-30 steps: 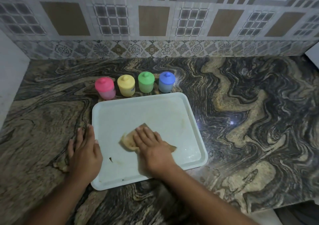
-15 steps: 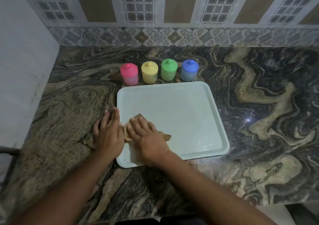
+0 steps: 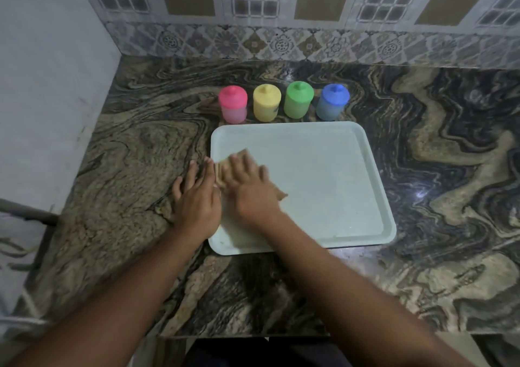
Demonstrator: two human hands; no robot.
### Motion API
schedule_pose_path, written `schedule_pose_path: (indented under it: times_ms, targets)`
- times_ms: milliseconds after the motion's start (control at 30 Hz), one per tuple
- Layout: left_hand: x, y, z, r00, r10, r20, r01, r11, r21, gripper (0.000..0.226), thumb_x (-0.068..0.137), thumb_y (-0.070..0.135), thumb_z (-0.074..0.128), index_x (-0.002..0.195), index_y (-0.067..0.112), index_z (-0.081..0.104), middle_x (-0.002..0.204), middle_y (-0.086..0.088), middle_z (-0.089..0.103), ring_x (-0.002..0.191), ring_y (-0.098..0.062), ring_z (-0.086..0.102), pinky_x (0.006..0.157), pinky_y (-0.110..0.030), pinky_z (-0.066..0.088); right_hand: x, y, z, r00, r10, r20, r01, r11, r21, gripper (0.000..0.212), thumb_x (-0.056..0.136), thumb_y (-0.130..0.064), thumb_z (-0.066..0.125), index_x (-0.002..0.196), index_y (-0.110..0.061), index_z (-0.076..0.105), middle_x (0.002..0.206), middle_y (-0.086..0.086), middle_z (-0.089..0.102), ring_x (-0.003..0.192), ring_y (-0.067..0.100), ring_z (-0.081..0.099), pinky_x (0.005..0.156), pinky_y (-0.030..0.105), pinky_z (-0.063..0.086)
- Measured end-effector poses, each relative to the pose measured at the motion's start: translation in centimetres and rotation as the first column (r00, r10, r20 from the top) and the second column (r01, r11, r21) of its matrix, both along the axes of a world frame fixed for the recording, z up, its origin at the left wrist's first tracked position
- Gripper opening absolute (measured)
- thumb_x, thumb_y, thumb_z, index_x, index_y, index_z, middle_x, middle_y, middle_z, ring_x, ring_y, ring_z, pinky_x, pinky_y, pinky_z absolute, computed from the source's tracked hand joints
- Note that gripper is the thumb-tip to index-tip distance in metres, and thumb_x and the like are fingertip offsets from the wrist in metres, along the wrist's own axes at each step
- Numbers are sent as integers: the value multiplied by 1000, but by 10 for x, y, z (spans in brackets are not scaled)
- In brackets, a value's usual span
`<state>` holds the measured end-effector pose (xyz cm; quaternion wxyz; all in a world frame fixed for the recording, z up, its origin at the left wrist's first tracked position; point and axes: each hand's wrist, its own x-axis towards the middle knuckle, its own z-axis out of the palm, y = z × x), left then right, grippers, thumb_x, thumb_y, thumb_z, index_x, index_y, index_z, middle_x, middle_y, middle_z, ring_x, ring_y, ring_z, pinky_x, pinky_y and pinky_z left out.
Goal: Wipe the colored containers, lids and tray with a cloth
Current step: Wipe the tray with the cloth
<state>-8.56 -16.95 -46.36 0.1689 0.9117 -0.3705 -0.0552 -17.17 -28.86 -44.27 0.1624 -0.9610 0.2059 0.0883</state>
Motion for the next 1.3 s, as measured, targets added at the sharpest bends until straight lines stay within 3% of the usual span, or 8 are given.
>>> schedule_pose_path:
  times_ms: [167, 267, 433, 567, 733, 1000, 1167, 1300]
  targets:
    - [-1, 0, 0, 1000, 1, 3, -1, 1000, 9, 60, 99, 30, 20, 157, 16, 19, 154, 1, 45, 154, -21, 9, 118, -48, 12, -104, 16, 1, 980, 189, 60, -194, 976, 103, 59, 104, -47, 24, 161, -33, 21, 171, -11, -2, 157, 23, -13, 122, 53, -5]
    - [0, 1, -2, 1000, -5, 6, 4, 1000, 29, 60, 99, 31, 17, 157, 16, 17, 156, 1, 41, 154, -21, 7, 118, -48, 11, -120, -24, 1, 1000, 19, 0, -19, 998, 54, 67, 98, -55, 10, 161, -35, 20, 168, -16, -7, 156, 24, -15, 123, 62, 0]
    - [0, 1, -3, 1000, -15, 16, 14, 999, 31, 60, 98, 30, 18, 157, 16, 18, 158, 1, 37, 154, -21, 7, 118, -48, 10, -30, -51, -3, 962, -274, 5, 273, 962, 16, 58, 108, -39, 26, 163, -25, 11, 171, 0, -6, 156, 31, -15, 121, 65, -5]
    - [1, 1, -3, 1000, -17, 9, 16, 1000, 27, 61, 98, 29, 19, 157, 17, 19, 161, 2, 31, 154, -19, 5, 119, -47, 9, 23, -9, -4, 996, -91, -8, 91, 996, 4, 67, 107, -40, 30, 163, -22, 0, 171, 5, -13, 155, 31, -21, 122, 63, -3]
    - [0, 0, -2, 1000, -11, 17, 10, 999, 49, 62, 98, 30, 18, 158, 17, 15, 161, 3, 31, 154, -19, 5, 119, -47, 10, -81, 16, -6, 987, 141, 72, -146, 987, 62, 61, 105, -43, 28, 163, -31, 11, 171, -7, -7, 156, 26, -16, 121, 56, -7]
    - [-1, -1, -6, 1000, 0, 19, -1, 999, 38, 61, 98, 28, 21, 158, 16, 16, 159, 2, 34, 154, -22, 7, 119, -50, 10, -74, -88, 0, 889, -454, -63, 455, 891, 4, 59, 108, -36, 22, 163, -24, 6, 171, 0, -13, 155, 33, -18, 120, 67, -4]
    - [-1, -1, -5, 1000, -12, 11, 12, 999, 42, 60, 98, 29, 18, 157, 17, 17, 163, 3, 26, 154, -18, 3, 119, -48, 8, 31, -28, 0, 992, -121, -45, 122, 992, 20, 66, 106, -32, 30, 163, -22, -1, 170, 7, -15, 155, 34, -21, 123, 62, -5]
    - [1, 0, -3, 1000, -10, 22, 9, 999, 45, 63, 95, 30, 20, 157, 17, 19, 164, 1, 24, 154, -18, 6, 120, -49, 12, -32, 19, -1, 992, 125, 15, -126, 990, 59, 69, 105, -34, 36, 163, -24, 1, 171, 0, -13, 155, 28, -23, 122, 56, -12]
